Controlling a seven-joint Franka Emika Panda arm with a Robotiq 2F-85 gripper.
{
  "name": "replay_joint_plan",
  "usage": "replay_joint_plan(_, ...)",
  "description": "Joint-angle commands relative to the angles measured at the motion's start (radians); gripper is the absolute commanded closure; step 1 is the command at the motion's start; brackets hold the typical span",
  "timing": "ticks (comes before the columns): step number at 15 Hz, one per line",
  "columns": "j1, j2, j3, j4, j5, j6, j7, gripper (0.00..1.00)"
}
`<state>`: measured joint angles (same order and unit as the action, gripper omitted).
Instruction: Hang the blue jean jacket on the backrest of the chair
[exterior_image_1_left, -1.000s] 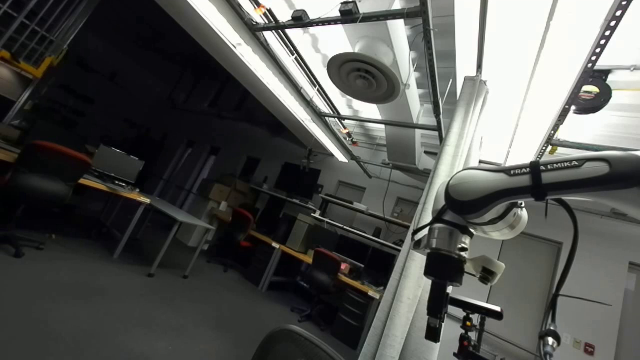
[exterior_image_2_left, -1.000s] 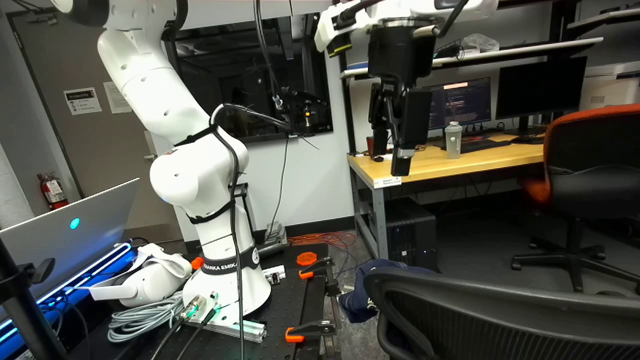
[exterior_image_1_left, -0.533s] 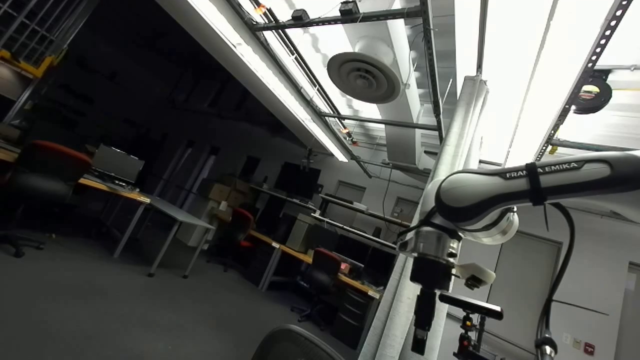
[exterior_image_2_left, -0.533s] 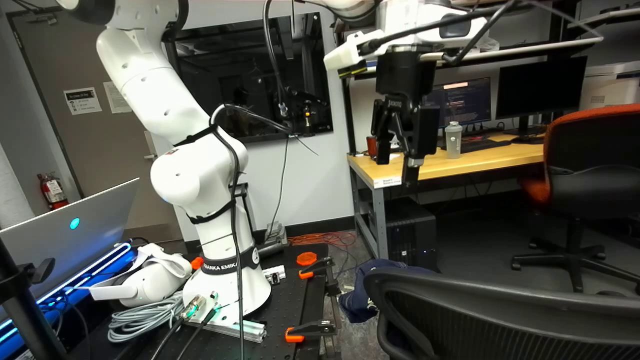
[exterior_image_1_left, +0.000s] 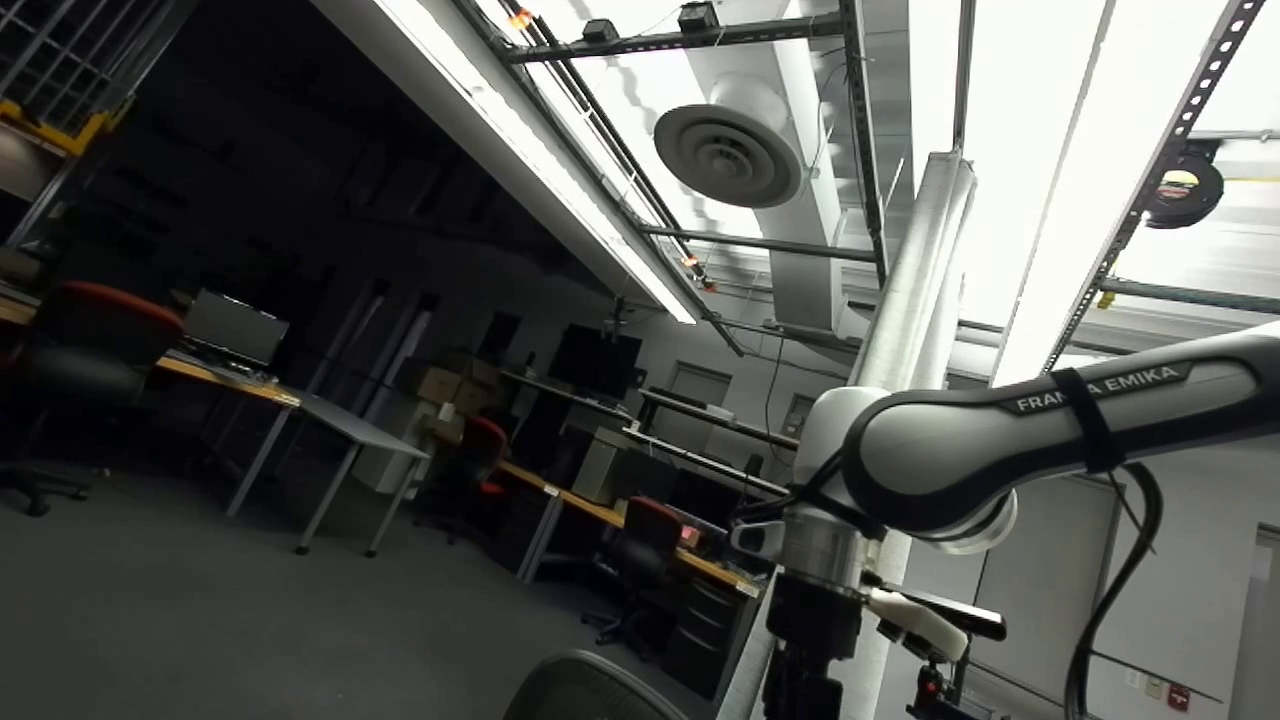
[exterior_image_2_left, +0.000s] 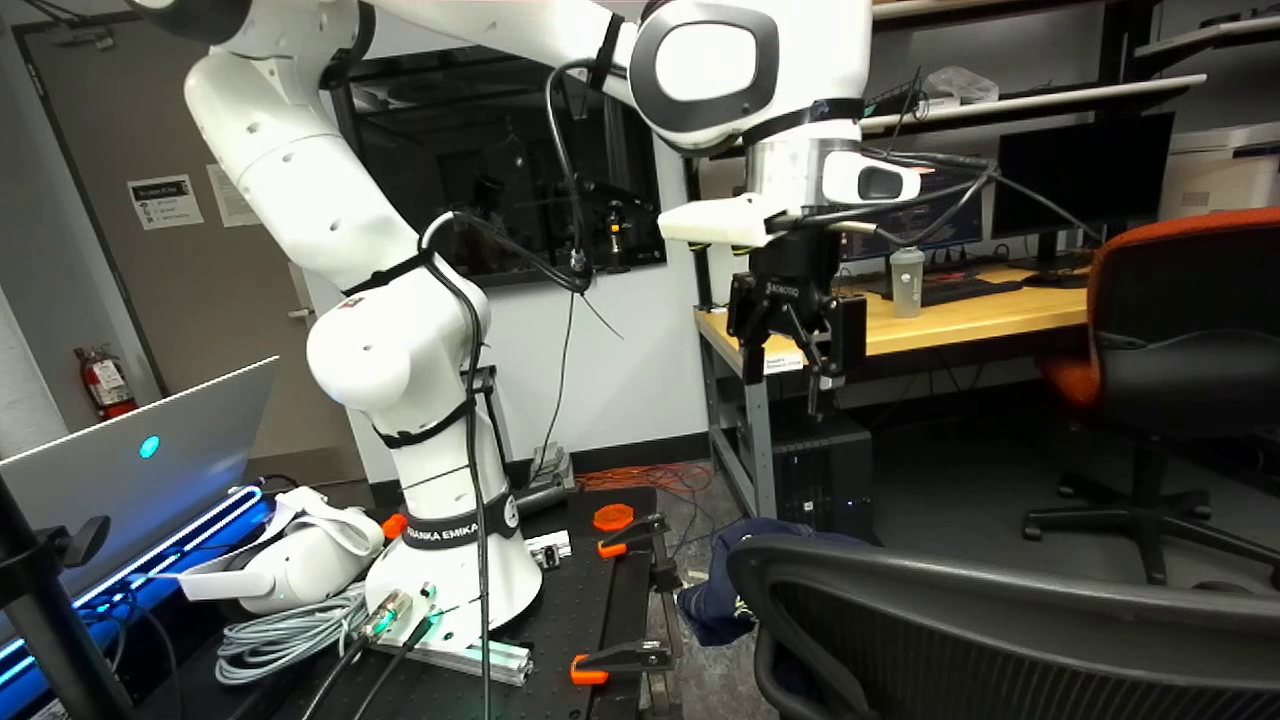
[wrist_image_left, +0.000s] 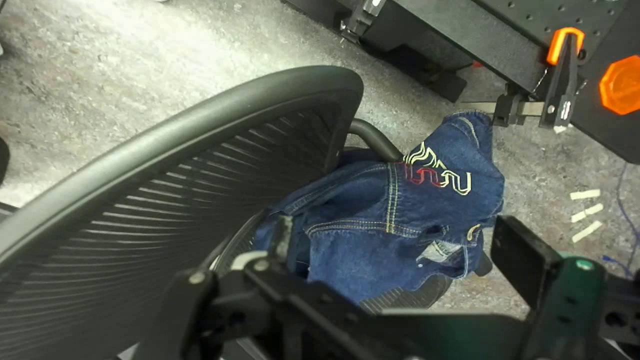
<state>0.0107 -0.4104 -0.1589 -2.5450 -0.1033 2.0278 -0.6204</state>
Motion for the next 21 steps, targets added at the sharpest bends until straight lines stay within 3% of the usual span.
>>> replay_joint_plan(1,0.006,-0.001,0.01,-0.017,0.001,0.017,-0.019,0.0)
replay_joint_plan(8,0.006,0.002,0.012,-0.024,0.001,0.022,-0.019,0.0)
replay_joint_plan(12,0.031,0.089,0.025,-0.013,0.009,0.059,-0.035,0.0)
replay_joint_plan(21,0.084,0.291,0.1,-0.039,0.133,0.27,-0.032,0.0)
